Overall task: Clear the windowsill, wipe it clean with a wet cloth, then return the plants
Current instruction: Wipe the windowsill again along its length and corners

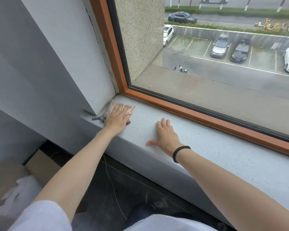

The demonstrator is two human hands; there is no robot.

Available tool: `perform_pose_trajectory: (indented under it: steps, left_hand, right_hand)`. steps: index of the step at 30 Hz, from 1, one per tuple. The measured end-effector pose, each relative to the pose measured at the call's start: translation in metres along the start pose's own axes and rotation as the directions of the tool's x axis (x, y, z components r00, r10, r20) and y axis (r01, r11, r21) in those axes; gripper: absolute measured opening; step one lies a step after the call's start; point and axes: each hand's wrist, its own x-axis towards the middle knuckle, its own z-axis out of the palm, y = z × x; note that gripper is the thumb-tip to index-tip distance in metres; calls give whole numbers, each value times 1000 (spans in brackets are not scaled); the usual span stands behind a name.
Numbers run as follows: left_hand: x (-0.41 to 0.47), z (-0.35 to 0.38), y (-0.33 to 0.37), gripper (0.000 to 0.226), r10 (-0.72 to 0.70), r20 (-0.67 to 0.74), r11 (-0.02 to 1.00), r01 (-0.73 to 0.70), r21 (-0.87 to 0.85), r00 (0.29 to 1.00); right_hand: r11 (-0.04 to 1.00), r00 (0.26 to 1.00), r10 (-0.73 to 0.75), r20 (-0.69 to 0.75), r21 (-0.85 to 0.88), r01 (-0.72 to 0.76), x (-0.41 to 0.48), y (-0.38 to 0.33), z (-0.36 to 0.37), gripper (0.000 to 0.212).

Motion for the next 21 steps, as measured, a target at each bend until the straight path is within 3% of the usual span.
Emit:
perform_pose_trajectory:
  steps: [4, 6, 11, 17, 21]
  left_hand:
    - [-43, 4, -39, 55, 181, 36, 983, -182, 13, 983]
    - [-34, -3, -51, 56, 155, 26, 987, -155, 32, 988]
    - [1, -9, -14, 55, -68, -7, 997, 68, 35, 998]
    - [-60, -2, -38, 54, 220, 75, 975, -220, -13, 973]
    - [-15, -6, -41, 56, 65, 39, 998, -66, 26, 997]
  right_hand:
    - [1000, 1000, 3, 0, 8, -3, 2, 0, 1, 102]
    - [1000, 1000, 1, 2, 8, -1, 2, 0, 2, 102]
    - [1000, 1000, 8, 8, 17, -8, 1, -1, 0, 104]
    - [1000, 1000, 10, 18, 16, -10, 0, -2, -1, 105]
    - [999, 1000, 13, 12, 32, -13, 0, -2, -1, 104]
